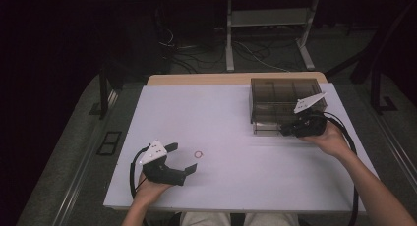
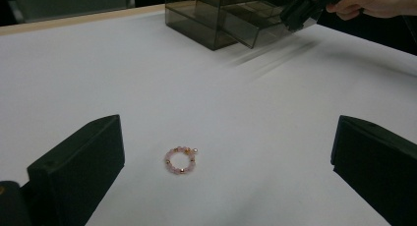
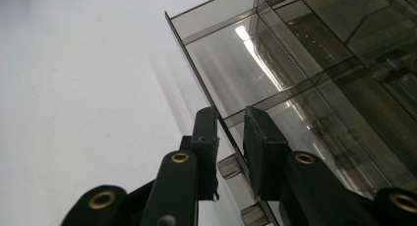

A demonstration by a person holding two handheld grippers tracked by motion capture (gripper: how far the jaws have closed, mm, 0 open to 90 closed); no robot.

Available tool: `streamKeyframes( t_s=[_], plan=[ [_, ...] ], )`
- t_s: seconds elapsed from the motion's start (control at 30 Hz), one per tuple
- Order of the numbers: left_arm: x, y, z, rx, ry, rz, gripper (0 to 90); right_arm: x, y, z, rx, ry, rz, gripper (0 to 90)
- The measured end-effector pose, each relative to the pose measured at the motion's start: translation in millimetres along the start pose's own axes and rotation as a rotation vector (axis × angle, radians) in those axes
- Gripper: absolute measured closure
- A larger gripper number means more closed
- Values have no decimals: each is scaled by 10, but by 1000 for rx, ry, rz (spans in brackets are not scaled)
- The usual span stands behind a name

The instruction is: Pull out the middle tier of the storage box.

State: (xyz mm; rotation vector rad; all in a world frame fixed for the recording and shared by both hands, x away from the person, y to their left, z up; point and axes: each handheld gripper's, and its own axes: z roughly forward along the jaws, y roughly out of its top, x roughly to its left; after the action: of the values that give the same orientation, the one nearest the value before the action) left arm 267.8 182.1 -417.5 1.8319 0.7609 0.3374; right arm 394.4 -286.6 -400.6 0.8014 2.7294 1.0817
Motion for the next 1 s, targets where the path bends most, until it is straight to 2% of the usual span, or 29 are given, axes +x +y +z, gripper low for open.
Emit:
streamKeyframes(
  t_s=[1.0],
  plan=[
    [-4, 2, 3, 2, -2, 7, 0, 63, -64, -20, -4, 29, 35, 756]
  ],
)
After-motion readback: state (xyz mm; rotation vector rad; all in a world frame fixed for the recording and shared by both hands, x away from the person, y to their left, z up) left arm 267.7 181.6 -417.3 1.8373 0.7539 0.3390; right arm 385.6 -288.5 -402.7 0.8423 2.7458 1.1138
